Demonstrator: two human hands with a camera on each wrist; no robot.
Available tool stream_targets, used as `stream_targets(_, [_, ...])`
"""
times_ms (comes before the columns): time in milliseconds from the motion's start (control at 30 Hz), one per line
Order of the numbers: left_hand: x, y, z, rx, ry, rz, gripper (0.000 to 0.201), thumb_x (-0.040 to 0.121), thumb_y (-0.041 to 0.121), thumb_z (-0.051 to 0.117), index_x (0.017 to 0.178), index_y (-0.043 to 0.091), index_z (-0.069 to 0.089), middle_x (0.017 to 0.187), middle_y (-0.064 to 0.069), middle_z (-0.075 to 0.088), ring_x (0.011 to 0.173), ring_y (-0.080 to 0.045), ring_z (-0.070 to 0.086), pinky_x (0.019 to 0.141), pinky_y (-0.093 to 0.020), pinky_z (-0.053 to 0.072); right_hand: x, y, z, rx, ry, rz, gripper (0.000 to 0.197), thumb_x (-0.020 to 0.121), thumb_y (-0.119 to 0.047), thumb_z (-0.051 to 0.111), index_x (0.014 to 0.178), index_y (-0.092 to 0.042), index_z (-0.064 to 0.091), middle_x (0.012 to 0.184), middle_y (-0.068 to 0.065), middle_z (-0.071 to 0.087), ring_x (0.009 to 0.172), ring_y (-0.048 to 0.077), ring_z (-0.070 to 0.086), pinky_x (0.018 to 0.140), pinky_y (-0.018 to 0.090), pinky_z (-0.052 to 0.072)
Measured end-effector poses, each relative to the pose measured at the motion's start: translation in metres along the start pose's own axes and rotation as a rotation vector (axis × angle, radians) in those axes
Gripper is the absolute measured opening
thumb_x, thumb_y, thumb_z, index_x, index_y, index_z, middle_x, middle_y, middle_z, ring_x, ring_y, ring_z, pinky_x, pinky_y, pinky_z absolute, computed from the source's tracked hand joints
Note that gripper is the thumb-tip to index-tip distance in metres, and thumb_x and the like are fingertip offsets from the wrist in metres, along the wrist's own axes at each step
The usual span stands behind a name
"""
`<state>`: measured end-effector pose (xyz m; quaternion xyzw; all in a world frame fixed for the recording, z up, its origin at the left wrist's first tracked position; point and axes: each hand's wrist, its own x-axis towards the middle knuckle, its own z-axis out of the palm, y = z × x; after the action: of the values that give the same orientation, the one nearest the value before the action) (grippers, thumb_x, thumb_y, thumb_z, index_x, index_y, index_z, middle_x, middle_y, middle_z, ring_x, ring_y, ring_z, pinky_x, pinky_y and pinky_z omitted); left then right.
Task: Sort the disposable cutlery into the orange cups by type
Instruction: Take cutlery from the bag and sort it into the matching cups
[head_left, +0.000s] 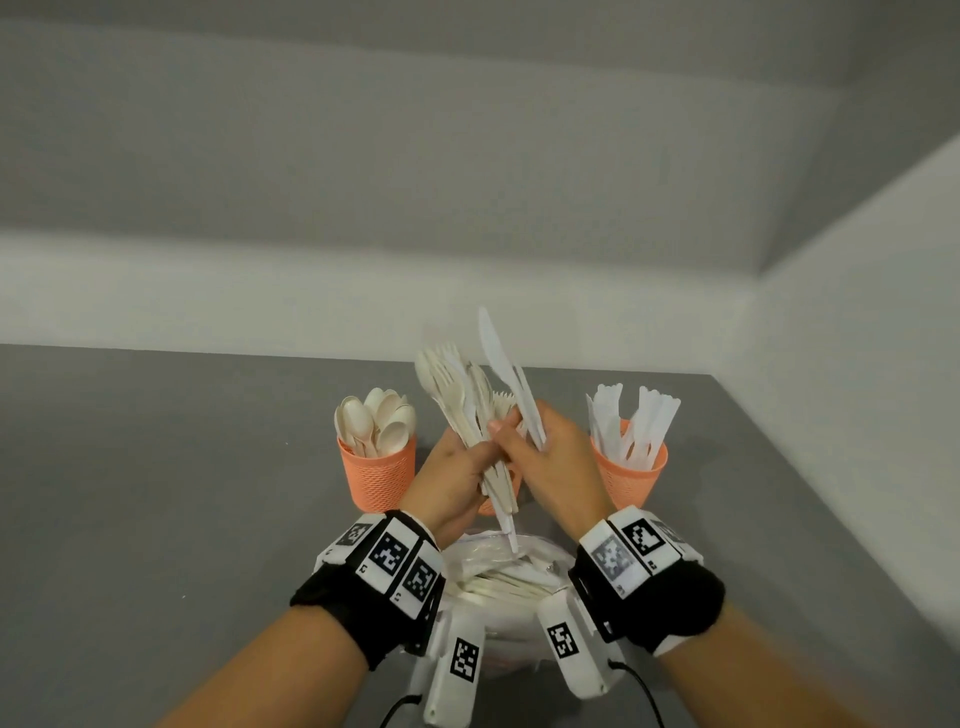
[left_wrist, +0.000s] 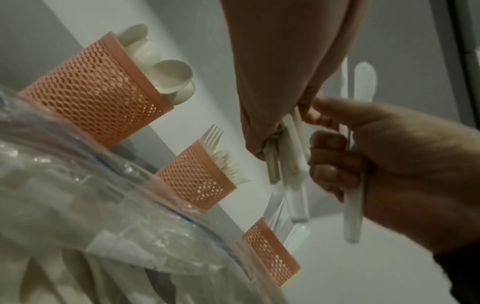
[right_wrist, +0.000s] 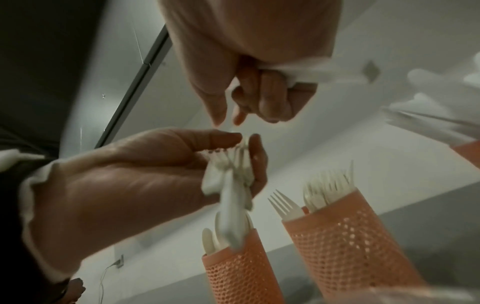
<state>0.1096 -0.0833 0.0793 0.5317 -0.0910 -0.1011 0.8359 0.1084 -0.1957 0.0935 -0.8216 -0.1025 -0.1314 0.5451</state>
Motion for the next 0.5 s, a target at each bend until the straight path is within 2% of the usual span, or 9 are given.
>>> stream_targets(67, [-0.0017, -0.0006, 0.0026, 0.022, -0.034, -0.035, 0.047, 0.088, -0.015, 0.036, 0.124, 0.009, 0.052, 0.094, -0.006, 0.072, 0.083, -0.013, 0.071, 0.061, -0.023, 0.055, 0.0039, -0.0026, 0.0014, -0.031, -0.025, 0.032, 0.014, 0.083, -0.025, 0.066, 0.085, -0.013, 0.059, 0.074, 0.003, 0.064, 0.069, 0.016, 0.062, 0.066, 0.026, 0.051])
stream_targets(133, [-0.0024, -0.0016, 0.0028, 0.015, -0.058, -0.053, 0.058, 0.084, -0.022, 0.031, 0.131, 0.009, 0.044, 0.104, -0.007, 0.069, 0.091, -0.013, 0.070, 0.065, -0.023, 0.055, 0.0063, -0.0018, 0.0023, -0.038, -0.059, 0.045, 0.014, 0.081, -0.024, 0.068, 0.079, -0.018, 0.056, 0.067, -0.002, 0.057, 0.063, 0.013, 0.056, 0.064, 0.025, 0.049])
stream_targets(233, [-0.0051, 0.0000, 0.0022, -0.035, -0.077, -0.059, 0.064, 0.080, -0.026, 0.027, 0.132, 0.010, 0.042, 0.110, -0.009, 0.066, 0.099, -0.014, 0.067, 0.071, -0.025, 0.056, 0.0070, 0.0000, 0.0021, -0.011, -0.124, 0.085, 0.021, 0.078, -0.025, 0.071, 0.072, -0.027, 0.051, 0.066, -0.002, 0.052, 0.061, 0.010, 0.051, 0.061, 0.020, 0.046])
stream_targets(333, [-0.0077, 0.0016, 0.0019, -0.090, -0.094, -0.096, 0.066, 0.080, -0.022, 0.027, 0.134, 0.014, 0.039, 0.112, -0.009, 0.065, 0.101, -0.018, 0.065, 0.079, -0.033, 0.058, 0.0085, 0.0009, 0.0029, 0.002, -0.156, 0.123, 0.020, 0.079, -0.022, 0.070, 0.073, -0.022, 0.052, 0.066, -0.001, 0.052, 0.062, 0.011, 0.052, 0.063, 0.023, 0.047])
stream_targets(400, [-0.0086, 0.0018, 0.0013, -0.123, -0.101, -0.132, 0.067, 0.081, -0.017, 0.026, 0.139, 0.015, 0.036, 0.114, -0.011, 0.065, 0.099, -0.021, 0.066, 0.081, -0.036, 0.057, 0.0088, 0.0013, 0.0039, 0.011, -0.168, 0.148, 0.014, 0.083, -0.020, 0.066, 0.077, -0.016, 0.054, 0.068, -0.001, 0.055, 0.065, 0.012, 0.055, 0.066, 0.027, 0.048])
stream_targets(467, [-0.0090, 0.0021, 0.0006, -0.142, -0.100, -0.164, 0.064, 0.084, -0.013, 0.026, 0.140, 0.016, 0.035, 0.112, -0.013, 0.065, 0.094, -0.021, 0.068, 0.080, -0.037, 0.058, 0.0077, 0.0023, 0.0053, 0.005, -0.172, 0.174, 0.011, 0.087, -0.021, 0.059, 0.092, -0.012, 0.057, 0.080, 0.002, 0.060, 0.076, 0.016, 0.059, 0.070, 0.028, 0.050])
stream_targets(500, [-0.0094, 0.0019, 0.0004, -0.144, -0.102, -0.181, 0.061, 0.086, -0.010, 0.027, 0.140, 0.016, 0.036, 0.109, -0.013, 0.066, 0.090, -0.021, 0.069, 0.079, -0.037, 0.058, 0.0071, 0.0035, 0.0060, -0.007, -0.171, 0.183, 0.017, 0.089, -0.022, 0.056, 0.101, -0.009, 0.058, 0.087, 0.004, 0.061, 0.081, 0.017, 0.060, 0.070, 0.027, 0.049])
